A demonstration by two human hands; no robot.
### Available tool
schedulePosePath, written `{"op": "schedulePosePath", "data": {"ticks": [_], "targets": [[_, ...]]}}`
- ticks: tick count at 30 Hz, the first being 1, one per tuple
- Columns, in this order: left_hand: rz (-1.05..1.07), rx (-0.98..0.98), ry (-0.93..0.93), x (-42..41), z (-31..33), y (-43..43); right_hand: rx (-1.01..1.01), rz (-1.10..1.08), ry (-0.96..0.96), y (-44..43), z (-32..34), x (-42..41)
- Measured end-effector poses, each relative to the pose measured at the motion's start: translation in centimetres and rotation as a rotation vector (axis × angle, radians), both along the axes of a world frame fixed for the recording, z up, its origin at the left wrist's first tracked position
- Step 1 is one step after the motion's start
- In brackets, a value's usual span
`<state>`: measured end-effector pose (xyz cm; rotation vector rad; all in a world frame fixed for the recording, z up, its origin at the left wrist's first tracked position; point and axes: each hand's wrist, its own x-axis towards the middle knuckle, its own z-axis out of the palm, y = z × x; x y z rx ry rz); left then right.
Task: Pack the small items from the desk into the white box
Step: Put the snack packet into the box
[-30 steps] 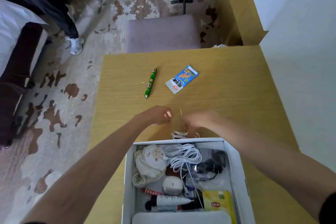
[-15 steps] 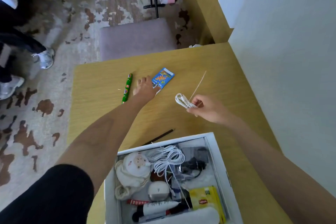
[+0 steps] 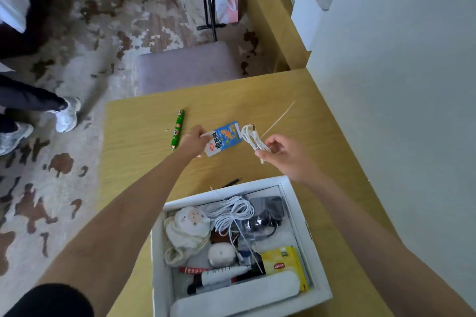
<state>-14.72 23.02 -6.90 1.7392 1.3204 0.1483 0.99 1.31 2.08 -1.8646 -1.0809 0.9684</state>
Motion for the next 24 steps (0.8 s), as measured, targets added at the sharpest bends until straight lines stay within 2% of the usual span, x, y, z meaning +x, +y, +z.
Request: {"op": "schedulePosePath", "data": {"ticks": [4,7,10,14,17,24], "targets": [[0.112,-0.046,-0.284,-4.3,4.9,-3.1,0.102,-0.030,0.100,-0.7,3.0,-3.6],[0.191,-0.041,-0.471,-9.0,7.9,-6.4,0.134,0.032,0.155,-2.2,4.6,-7.0],[0.202,-0.072,-0.595,-13.3,9.7,-10.2,0.110,0.093,0.154,-3.8,5.0,-10.3],[0.210,-0.093,-0.683,-17.2,10.6,-14.5,-0.031,0.129,0.138,-6.4,3.7,-13.9],[0.202,-0.073,-0.710,-19.0,10.2,-16.5,-0.169,0.196,0.000,-8.5,2.1,-15.6],[0.237,-0.059,-0.704,-21.3,9.7,-19.1,-0.355,0.307,-0.554,-9.8,-0.2,-13.8]]}}
